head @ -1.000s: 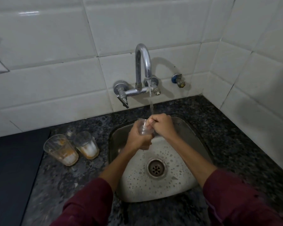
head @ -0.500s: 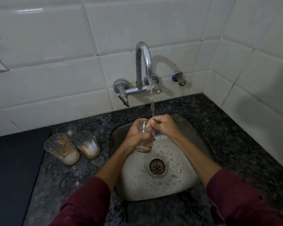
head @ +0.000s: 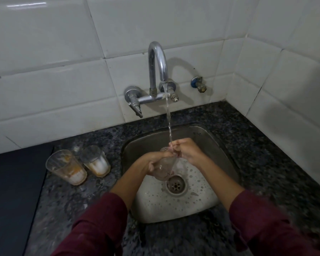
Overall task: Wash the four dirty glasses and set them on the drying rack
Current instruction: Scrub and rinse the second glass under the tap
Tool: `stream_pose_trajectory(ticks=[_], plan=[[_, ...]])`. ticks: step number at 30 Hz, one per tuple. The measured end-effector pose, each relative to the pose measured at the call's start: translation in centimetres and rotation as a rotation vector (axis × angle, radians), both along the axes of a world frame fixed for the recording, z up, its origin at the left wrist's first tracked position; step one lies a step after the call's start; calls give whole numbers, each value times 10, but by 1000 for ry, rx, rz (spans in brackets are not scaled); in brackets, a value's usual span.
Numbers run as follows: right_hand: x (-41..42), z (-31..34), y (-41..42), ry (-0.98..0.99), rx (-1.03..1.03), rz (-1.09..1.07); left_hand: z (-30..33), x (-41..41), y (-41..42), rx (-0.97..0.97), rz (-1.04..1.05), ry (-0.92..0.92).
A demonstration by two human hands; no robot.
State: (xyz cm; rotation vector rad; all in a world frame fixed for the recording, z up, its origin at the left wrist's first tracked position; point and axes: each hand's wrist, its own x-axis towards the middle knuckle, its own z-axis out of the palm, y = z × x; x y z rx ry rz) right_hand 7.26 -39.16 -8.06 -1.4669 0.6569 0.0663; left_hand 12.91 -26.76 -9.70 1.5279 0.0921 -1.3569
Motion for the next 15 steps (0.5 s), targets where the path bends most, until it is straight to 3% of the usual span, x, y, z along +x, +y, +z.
stream_pose_trajectory(ticks=[6,9,15], plan=[[-11,-10,-5,22,115,-77,-16,-5,-1,-119,151,179],[-16,-11,-2,-53,110,-144,-20,-7,-6,-161,321,128],[-37,-14,11,-107,76,254,-15,-7,-18,-457,543,-92]])
